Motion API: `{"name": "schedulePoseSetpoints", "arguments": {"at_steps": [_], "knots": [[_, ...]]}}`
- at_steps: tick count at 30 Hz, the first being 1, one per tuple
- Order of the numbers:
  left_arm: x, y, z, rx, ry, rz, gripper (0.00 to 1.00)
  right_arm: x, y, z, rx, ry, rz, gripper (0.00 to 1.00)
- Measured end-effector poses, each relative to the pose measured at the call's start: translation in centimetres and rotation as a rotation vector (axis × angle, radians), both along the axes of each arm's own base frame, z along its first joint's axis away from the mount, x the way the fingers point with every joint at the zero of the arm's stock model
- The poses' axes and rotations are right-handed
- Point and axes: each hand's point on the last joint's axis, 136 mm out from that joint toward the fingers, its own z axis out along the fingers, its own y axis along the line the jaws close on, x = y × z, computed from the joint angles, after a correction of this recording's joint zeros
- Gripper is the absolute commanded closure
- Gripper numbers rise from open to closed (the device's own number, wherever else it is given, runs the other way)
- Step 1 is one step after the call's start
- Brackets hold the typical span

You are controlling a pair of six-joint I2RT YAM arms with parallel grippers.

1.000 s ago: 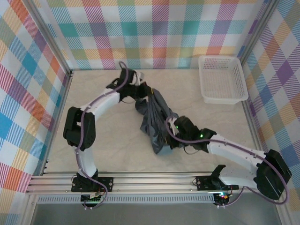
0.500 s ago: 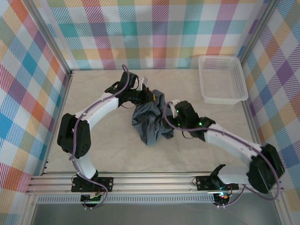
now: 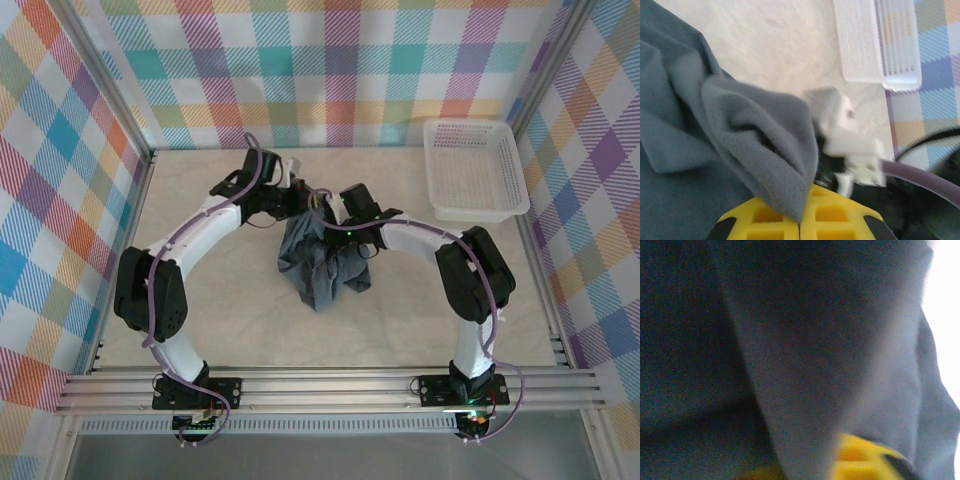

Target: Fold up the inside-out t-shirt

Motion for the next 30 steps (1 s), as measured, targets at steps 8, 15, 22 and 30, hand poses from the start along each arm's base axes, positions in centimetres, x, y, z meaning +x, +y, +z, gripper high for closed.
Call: {"name": "schedulePoseSetpoints", "arguments": {"at_steps": [8,15,22,30], "knots": [[6.0,8.9,-3.1,0.057,0.025,0.193,0.72,-5.9,1.2,14.2,0.505,0.027,0.193,1.00],[4.5,10.3,-5.6,0.124,0.050,0.217,0.45,-8.2,1.5,17.9,0.674,0.083,0.270,1.00],[-3.5,10.0,-1.5,0.134,-0.058,0.221,0.62,-7.6,2.2,14.3,0.662,0.207,0.238,1.00],[-8.1,5.1,-4.5,-0.012,0.034,0.116,0.10,-7.3,2.5,14.4,0.670,0.226,0.237,1.00]]}}
